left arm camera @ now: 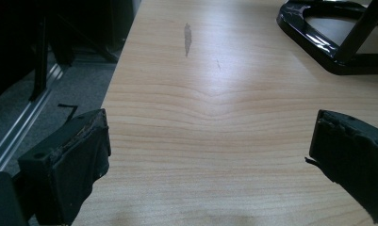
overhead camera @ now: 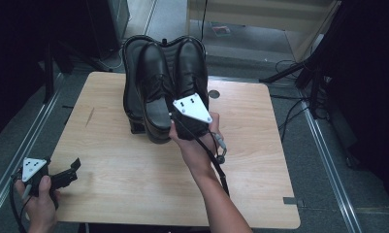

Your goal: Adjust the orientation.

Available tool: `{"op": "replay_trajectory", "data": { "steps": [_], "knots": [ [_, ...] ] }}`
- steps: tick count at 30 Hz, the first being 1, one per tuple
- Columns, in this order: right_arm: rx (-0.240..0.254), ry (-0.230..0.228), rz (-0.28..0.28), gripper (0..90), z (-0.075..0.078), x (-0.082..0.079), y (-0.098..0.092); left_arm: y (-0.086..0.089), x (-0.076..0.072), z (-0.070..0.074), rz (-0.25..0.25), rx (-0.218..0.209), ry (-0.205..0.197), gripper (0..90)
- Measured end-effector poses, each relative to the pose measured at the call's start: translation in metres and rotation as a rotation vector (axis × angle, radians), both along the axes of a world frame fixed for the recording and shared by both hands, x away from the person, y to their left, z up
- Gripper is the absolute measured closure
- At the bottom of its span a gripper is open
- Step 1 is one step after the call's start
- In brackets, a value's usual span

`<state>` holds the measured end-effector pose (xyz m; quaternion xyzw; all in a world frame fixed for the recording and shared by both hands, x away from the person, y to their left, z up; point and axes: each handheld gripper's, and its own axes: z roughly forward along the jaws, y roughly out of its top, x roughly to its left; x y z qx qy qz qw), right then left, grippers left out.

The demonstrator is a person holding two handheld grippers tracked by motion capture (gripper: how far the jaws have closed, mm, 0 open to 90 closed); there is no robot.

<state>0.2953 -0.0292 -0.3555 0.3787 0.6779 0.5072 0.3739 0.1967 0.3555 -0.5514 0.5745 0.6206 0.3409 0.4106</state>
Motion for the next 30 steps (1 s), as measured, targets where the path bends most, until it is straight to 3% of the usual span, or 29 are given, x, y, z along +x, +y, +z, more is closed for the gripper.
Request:
{"op": "replay_trajectory", "data": {
  "steps": [14,24,30],
  "knots": [
    [-0.023,-0.024,-0.024,82.8,0.008,0.065,0.034,0.001,0.0,0.0,-0.007,-0.01,0.003,0.0],
    [-0.035,-0.017,-0.042,82.8,0.003,0.1,0.049,0.001,0.0,0.0,-0.008,-0.021,0.0,0.0],
    [-0.048,-0.039,-0.061,82.8,-0.006,0.112,0.059,0.002,0.0,0.0,-0.009,-0.026,-0.003,0.0]
  ]
}}
